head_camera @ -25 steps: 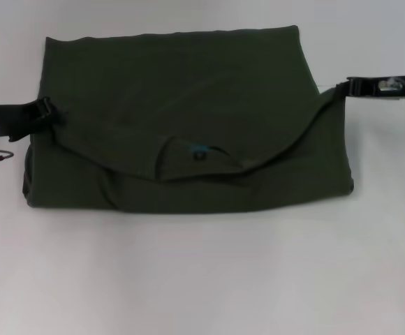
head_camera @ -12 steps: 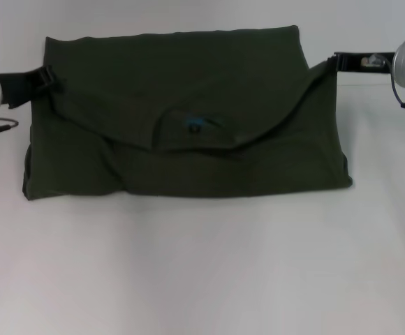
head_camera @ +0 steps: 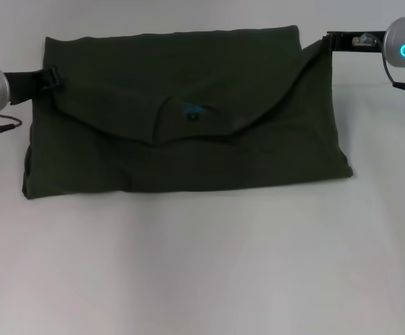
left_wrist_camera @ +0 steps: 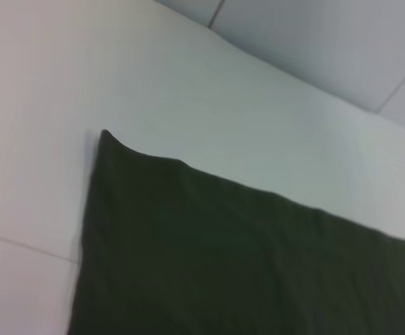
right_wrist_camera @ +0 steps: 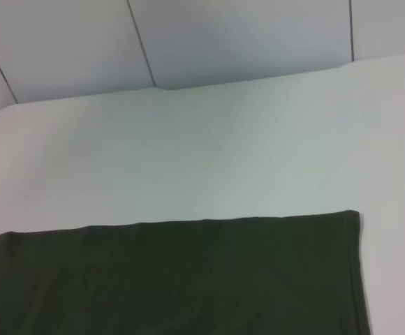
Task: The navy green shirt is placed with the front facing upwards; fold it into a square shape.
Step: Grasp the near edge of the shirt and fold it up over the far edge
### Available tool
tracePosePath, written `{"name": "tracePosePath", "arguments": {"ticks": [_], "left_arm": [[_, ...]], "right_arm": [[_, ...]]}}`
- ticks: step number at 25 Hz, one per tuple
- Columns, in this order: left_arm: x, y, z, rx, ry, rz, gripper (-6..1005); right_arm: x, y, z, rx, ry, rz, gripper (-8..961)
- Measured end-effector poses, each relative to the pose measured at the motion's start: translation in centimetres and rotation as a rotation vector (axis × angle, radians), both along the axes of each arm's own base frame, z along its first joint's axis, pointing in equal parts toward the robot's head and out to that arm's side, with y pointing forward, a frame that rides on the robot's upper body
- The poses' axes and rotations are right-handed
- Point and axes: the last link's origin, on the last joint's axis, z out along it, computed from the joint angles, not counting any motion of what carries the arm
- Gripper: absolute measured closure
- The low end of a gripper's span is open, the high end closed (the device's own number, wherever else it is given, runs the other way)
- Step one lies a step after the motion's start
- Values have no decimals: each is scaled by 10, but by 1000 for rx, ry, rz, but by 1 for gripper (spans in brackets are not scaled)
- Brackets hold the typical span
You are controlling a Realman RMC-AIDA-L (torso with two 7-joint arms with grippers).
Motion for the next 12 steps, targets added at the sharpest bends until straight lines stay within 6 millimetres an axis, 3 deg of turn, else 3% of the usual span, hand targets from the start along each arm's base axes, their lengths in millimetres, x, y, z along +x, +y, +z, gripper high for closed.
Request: {"name": "tracePosePath", "arguments": {"ticks": [12], "left_arm": [[2, 1, -5, -11, 33, -15, 966]], "right_arm": [[-4, -1, -8, -34, -34, 18, 932]]}}
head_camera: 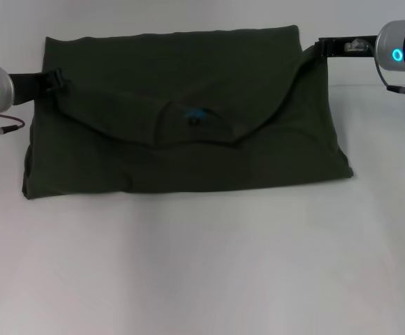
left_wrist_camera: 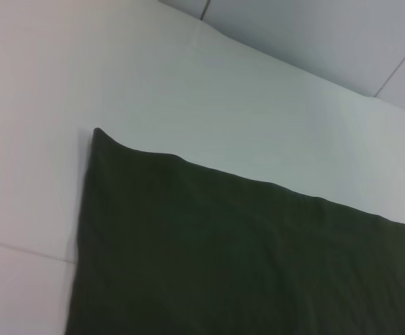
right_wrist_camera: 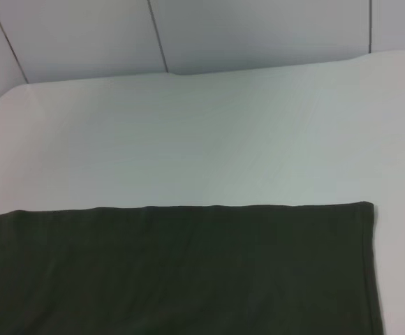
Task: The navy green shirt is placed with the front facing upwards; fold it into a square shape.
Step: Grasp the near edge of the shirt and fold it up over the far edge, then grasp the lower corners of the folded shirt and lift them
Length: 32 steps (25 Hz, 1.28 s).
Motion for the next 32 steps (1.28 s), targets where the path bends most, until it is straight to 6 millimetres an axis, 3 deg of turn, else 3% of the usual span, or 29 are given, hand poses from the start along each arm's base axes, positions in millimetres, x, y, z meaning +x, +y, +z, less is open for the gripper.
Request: {"name": "tracePosePath", "arguments": {"ticks": [10, 15, 20, 22, 26, 32], "left_arm": [[3, 5, -3, 23, 27, -6, 936], [-2, 1, -3, 36, 29, 6, 860], [-12, -14, 7, 82, -20, 35, 785], [-17, -22, 12, 88, -50, 38, 552], [-28, -43, 22, 84, -153, 40, 400], [-49, -76, 22, 35, -235, -7, 177]], "right_arm": [[-2, -1, -5, -16, -15, 8, 933], [5, -2, 0, -7, -6, -11, 771], [16, -13, 12, -50, 64, -34, 607], [20, -21, 19, -73, 125, -41, 524], [36, -46, 30, -143, 281, -56, 323], [71, -96, 39, -207, 488, -47, 182]]}}
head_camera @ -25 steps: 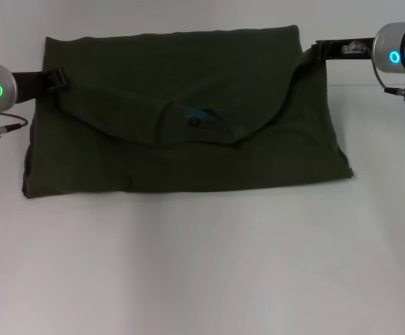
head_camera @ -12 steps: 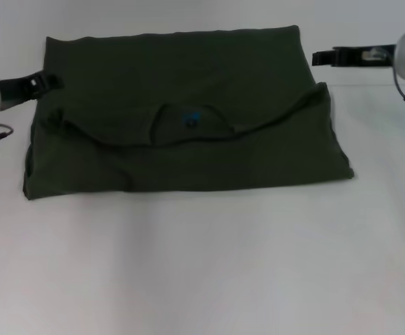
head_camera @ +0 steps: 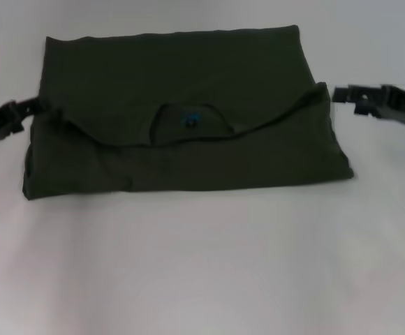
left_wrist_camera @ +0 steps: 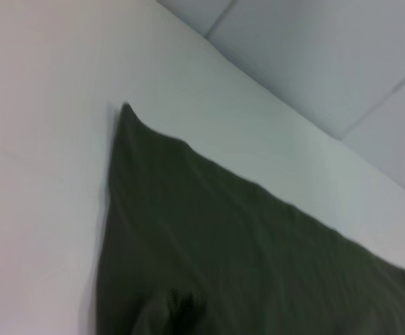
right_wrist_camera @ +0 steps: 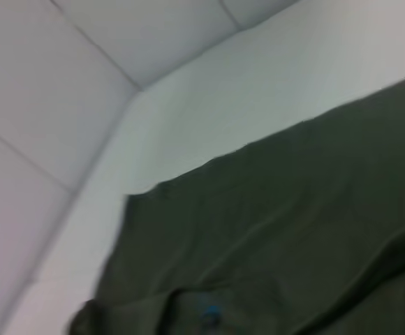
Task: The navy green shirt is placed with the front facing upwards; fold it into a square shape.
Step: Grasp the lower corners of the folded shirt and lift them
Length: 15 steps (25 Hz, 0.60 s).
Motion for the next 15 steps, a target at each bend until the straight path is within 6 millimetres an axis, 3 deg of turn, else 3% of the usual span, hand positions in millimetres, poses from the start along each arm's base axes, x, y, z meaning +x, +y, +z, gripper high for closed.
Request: {"name": "tracePosePath", "arguments": {"ticks": [2, 6, 15], "left_arm": [[-7, -10, -2, -24, 20, -25, 141], [-21, -28, -12, -63, 141, -114, 145], [-36, -34, -31, -82, 190, -94, 146]], "right_arm": [[9, -15, 2, -2, 51, 11, 135], [22, -38, 2, -2, 116, 19, 135], [27, -44, -2, -9, 132, 19, 134]]}}
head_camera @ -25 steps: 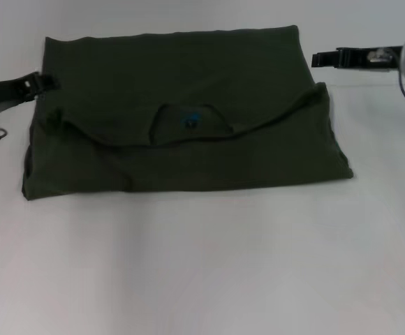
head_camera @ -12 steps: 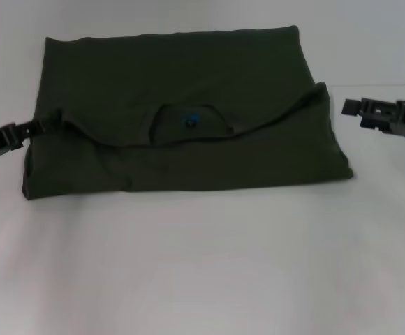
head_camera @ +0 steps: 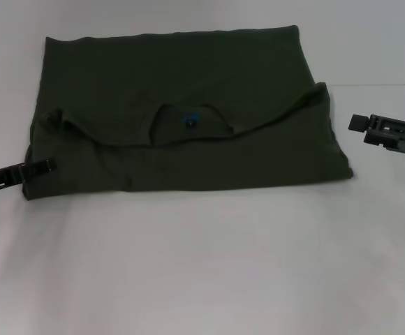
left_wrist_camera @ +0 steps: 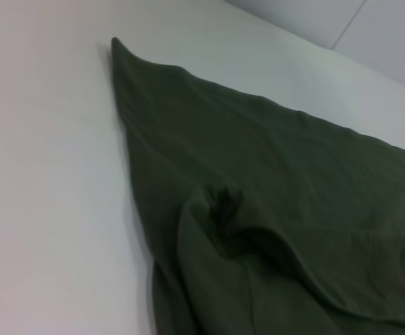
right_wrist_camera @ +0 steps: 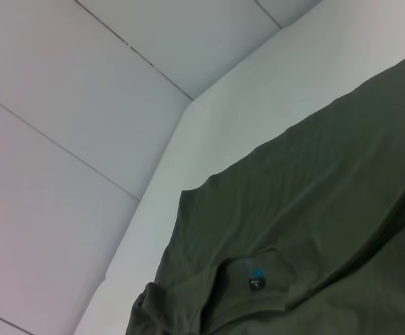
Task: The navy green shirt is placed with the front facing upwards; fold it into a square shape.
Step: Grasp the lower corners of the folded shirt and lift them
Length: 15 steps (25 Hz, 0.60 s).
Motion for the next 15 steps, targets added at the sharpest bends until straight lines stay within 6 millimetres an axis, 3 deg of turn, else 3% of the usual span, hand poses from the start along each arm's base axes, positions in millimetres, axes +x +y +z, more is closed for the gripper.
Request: {"name": "tracePosePath", "arguments": {"ticks": [15], "left_arm": [[-3, -1, -13, -17, -20, 32, 200]], "right_arm": [[0, 1, 0, 0, 0, 4, 138]]}}
